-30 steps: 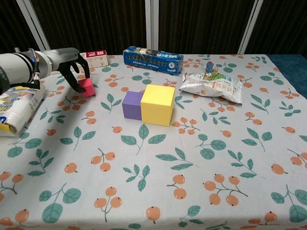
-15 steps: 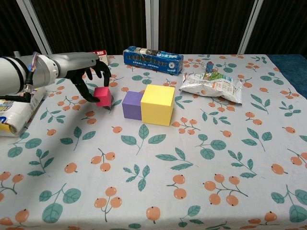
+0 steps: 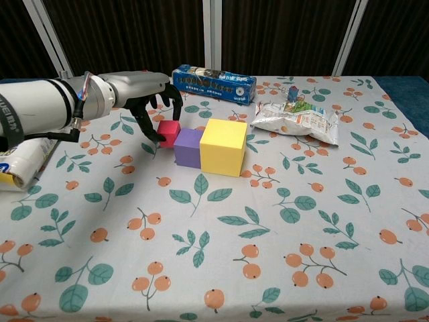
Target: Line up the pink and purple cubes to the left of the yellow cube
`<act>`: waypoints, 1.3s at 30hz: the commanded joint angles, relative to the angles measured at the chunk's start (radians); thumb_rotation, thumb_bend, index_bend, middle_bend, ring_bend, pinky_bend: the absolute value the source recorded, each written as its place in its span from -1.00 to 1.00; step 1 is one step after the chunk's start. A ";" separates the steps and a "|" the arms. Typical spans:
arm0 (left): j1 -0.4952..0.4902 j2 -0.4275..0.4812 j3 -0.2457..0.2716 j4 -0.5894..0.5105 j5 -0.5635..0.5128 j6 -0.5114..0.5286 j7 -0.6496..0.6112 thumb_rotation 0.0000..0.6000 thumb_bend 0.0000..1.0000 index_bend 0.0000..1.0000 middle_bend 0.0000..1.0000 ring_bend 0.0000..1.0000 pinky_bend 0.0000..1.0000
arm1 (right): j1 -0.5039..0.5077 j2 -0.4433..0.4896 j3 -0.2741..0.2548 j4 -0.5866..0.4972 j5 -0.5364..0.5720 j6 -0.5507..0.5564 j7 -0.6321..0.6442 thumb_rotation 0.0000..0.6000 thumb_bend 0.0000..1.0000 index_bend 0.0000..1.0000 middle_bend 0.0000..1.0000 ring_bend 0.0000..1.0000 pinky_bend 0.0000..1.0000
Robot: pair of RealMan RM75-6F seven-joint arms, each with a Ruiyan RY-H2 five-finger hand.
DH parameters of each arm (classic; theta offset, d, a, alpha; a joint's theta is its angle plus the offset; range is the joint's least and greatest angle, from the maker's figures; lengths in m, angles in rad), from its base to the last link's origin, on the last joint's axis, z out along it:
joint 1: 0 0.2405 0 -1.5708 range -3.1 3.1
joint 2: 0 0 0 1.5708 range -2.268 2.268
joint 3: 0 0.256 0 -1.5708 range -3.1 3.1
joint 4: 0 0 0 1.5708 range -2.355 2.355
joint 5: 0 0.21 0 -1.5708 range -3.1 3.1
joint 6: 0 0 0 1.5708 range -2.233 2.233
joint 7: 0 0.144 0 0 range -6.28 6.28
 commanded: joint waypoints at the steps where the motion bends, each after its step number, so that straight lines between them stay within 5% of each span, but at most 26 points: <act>1: -0.012 -0.015 0.006 0.020 0.003 -0.006 0.010 1.00 -0.34 0.16 -0.40 -0.51 -0.44 | -0.001 0.000 0.000 0.004 0.002 -0.001 0.003 1.00 -0.85 -1.00 -0.92 -1.00 -0.94; 20: -0.021 -0.018 0.033 0.025 -0.007 0.001 0.047 1.00 -0.34 0.14 -0.40 -0.51 -0.44 | -0.002 -0.004 0.001 0.016 0.004 -0.006 0.015 1.00 -0.85 -1.00 -0.92 -1.00 -0.94; 39: -0.018 0.038 0.057 -0.062 -0.055 0.008 0.092 1.00 -0.37 -0.33 -0.51 -0.56 -0.45 | -0.006 -0.001 0.004 0.015 -0.002 0.007 0.021 1.00 -0.80 -1.00 -0.92 -1.00 -0.94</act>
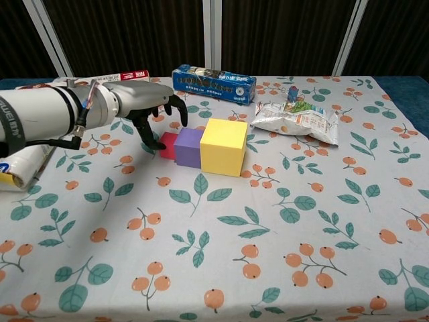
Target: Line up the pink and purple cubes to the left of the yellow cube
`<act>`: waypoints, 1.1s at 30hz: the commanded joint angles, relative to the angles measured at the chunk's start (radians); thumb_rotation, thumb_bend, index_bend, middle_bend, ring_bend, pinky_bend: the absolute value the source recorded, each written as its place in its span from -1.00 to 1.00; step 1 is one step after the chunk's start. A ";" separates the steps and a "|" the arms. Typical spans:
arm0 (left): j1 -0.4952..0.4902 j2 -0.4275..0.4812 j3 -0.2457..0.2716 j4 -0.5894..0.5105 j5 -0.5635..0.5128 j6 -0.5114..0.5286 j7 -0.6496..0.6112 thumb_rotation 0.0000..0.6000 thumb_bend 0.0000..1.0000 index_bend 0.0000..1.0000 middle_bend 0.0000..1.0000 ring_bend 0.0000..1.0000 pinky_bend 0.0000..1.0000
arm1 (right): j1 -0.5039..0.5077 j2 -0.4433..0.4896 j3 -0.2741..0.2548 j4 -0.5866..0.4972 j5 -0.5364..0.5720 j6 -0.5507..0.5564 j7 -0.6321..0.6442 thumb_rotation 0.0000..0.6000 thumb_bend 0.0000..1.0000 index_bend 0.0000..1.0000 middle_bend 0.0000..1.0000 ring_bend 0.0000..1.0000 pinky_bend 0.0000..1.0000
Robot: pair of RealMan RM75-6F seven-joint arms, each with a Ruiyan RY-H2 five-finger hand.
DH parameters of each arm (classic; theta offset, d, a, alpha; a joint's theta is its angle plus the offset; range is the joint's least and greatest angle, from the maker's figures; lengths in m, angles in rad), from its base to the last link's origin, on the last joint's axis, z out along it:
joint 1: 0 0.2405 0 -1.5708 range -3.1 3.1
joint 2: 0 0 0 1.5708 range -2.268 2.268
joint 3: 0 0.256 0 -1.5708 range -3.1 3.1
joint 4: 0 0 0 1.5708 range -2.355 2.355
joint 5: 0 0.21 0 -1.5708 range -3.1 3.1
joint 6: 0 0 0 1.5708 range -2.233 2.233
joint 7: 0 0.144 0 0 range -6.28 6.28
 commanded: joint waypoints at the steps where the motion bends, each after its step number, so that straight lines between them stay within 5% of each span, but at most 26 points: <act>1: 0.011 0.035 0.013 -0.039 0.004 0.016 0.010 1.00 -0.37 -0.34 -0.52 -0.56 -0.45 | -0.001 0.001 0.000 -0.001 -0.003 0.003 0.001 1.00 -0.80 -1.00 -0.92 -1.00 -0.94; 8: 0.044 0.071 0.035 -0.045 -0.002 0.067 0.028 1.00 -0.38 -0.39 -0.54 -0.56 -0.46 | -0.004 -0.001 -0.003 0.001 -0.011 0.010 0.004 1.00 -0.80 -1.00 -0.92 -1.00 -0.94; 21: 0.017 -0.065 0.012 0.159 0.003 0.061 0.038 1.00 -0.58 -0.39 -0.55 -0.56 -0.47 | 0.001 0.001 0.001 -0.002 -0.002 -0.002 -0.005 1.00 -0.79 -1.00 -0.92 -1.00 -0.94; 33: -0.007 -0.121 -0.027 0.199 0.025 0.046 0.017 1.00 -0.63 -0.39 -0.55 -0.56 -0.47 | 0.003 0.001 0.004 0.004 0.005 -0.007 0.000 1.00 -0.79 -1.00 -0.92 -1.00 -0.94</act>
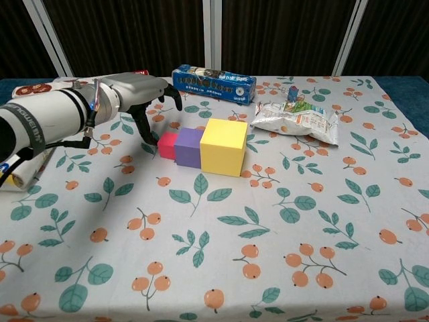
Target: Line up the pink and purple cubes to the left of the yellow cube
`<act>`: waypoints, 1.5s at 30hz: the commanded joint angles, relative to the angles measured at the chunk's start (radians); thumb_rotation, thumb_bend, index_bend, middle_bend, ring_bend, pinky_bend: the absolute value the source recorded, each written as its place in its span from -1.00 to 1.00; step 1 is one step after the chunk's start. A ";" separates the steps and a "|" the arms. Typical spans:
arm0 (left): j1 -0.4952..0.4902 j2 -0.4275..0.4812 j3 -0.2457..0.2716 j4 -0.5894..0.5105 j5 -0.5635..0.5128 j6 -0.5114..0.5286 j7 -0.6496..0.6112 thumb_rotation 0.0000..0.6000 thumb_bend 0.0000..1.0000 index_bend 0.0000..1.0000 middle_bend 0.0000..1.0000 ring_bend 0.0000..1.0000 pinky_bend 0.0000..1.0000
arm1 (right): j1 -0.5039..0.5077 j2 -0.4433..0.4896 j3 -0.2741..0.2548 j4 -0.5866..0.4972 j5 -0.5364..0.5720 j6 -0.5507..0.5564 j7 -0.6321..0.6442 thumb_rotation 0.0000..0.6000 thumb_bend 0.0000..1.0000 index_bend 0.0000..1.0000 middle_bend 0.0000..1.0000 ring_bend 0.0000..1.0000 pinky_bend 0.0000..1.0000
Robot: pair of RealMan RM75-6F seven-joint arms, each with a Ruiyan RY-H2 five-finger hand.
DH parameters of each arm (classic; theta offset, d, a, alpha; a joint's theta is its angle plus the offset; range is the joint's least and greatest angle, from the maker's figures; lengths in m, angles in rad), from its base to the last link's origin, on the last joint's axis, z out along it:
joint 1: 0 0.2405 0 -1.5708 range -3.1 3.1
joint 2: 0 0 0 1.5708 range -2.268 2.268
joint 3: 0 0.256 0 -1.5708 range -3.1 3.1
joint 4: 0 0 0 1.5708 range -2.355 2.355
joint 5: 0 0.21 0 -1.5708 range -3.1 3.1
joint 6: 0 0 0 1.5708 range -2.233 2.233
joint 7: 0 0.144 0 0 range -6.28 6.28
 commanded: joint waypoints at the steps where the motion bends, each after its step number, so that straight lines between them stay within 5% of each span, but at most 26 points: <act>1: -0.004 -0.006 -0.005 -0.001 0.001 0.000 0.004 1.00 -0.64 -0.39 -0.55 -0.56 -0.47 | 0.000 0.000 0.000 0.001 0.001 0.000 0.002 1.00 -0.79 -1.00 -0.92 -1.00 -0.94; 14: -0.013 -0.020 -0.021 -0.010 -0.030 -0.004 0.042 1.00 -0.64 -0.39 -0.55 -0.56 -0.47 | -0.006 -0.002 -0.001 0.017 0.004 0.003 0.019 1.00 -0.79 -1.00 -0.92 -1.00 -0.94; 20: 0.037 0.058 -0.023 -0.086 -0.037 0.041 0.024 1.00 -0.65 -0.42 -0.55 -0.56 -0.49 | -0.005 -0.001 0.000 0.019 0.002 0.004 0.026 1.00 -0.79 -1.00 -0.92 -1.00 -0.94; 32: 0.314 0.349 0.004 -0.326 0.155 0.381 -0.218 1.00 -0.66 -0.42 -0.55 -0.56 -0.53 | 0.011 0.003 -0.008 0.046 -0.023 -0.024 0.109 1.00 -0.79 -1.00 -0.92 -1.00 -0.94; 45: 0.618 0.491 0.142 -0.470 0.331 0.718 -0.268 1.00 -0.70 -0.42 -0.55 -0.56 -0.54 | 0.010 -0.014 -0.017 0.057 -0.032 -0.022 0.146 1.00 -0.79 -1.00 -0.93 -1.00 -0.94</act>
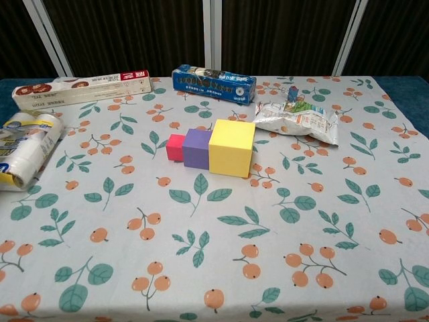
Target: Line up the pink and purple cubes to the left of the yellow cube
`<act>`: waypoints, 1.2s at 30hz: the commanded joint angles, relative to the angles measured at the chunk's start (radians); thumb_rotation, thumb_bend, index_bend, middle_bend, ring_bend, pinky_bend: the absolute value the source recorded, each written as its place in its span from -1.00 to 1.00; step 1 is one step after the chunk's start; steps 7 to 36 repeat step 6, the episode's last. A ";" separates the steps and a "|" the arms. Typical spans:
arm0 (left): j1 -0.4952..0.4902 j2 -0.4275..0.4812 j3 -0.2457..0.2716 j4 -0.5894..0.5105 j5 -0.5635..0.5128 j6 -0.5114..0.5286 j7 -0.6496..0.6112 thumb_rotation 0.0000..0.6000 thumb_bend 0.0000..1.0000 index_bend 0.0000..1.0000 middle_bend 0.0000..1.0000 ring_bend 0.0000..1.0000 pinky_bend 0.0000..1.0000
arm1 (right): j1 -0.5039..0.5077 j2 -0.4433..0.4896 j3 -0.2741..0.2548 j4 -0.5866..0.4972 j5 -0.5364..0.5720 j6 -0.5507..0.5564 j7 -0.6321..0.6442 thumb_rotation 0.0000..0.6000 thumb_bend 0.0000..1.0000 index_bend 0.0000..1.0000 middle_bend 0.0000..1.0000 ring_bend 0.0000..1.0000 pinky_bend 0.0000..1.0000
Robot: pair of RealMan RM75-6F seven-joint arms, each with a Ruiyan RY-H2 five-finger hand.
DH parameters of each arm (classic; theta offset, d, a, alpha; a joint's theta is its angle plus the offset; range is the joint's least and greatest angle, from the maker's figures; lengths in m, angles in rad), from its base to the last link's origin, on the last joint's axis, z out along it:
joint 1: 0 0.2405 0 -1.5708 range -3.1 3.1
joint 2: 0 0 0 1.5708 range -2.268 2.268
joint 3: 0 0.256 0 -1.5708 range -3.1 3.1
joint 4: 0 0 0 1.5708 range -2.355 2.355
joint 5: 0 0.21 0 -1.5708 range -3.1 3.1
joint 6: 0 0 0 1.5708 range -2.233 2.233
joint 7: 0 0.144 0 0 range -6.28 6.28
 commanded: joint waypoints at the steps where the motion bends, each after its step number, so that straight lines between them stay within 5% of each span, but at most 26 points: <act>1: 0.083 0.048 0.049 -0.079 0.031 0.070 0.020 1.00 -0.70 -0.42 -0.55 -0.56 -0.55 | -0.001 -0.006 -0.003 -0.002 0.000 0.001 -0.010 1.00 -0.79 -1.00 -0.93 -1.00 -0.94; 6: 0.160 0.071 0.082 -0.144 0.056 0.127 0.036 1.00 -0.70 -0.42 -0.55 -0.56 -0.58 | -0.001 -0.013 -0.006 -0.008 0.002 -0.005 -0.015 1.00 -0.79 -1.00 -0.92 -1.00 -0.94; 36: 0.160 0.071 0.082 -0.144 0.056 0.127 0.036 1.00 -0.70 -0.42 -0.55 -0.56 -0.58 | -0.001 -0.013 -0.006 -0.008 0.002 -0.005 -0.015 1.00 -0.79 -1.00 -0.92 -1.00 -0.94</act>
